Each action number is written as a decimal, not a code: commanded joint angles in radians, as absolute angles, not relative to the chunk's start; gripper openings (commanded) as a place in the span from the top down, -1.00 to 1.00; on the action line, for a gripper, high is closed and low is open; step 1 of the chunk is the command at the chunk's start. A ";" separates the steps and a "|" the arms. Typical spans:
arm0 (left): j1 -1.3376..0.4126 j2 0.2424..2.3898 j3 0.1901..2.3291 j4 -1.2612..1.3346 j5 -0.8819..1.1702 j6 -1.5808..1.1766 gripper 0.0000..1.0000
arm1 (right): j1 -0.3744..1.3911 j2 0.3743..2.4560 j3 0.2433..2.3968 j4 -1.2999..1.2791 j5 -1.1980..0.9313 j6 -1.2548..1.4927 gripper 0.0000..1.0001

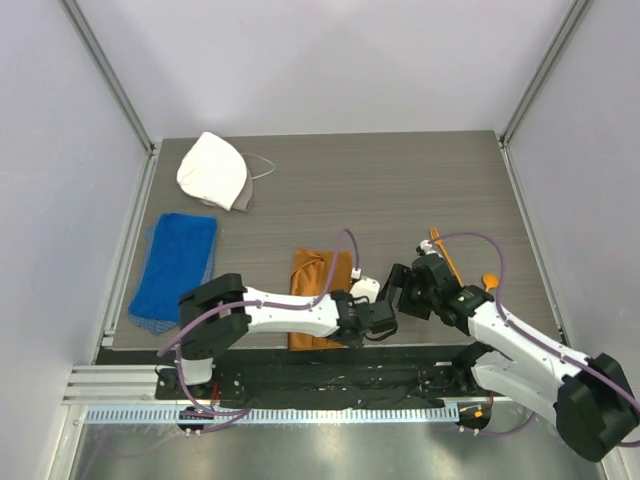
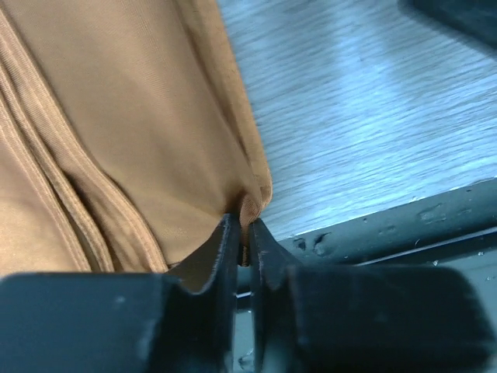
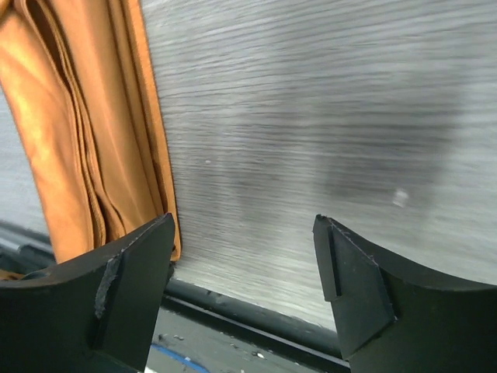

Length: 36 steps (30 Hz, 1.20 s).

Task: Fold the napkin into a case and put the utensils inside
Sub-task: Pick up the 2/3-rectangle-folded napkin at the center of the board.

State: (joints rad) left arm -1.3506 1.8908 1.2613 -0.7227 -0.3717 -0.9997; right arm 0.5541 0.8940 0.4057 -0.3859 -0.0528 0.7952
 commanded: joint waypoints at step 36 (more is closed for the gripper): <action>-1.275 1.462 0.963 -0.419 -0.295 -0.991 0.87 | 0.551 1.598 0.718 0.238 -0.227 0.746 0.06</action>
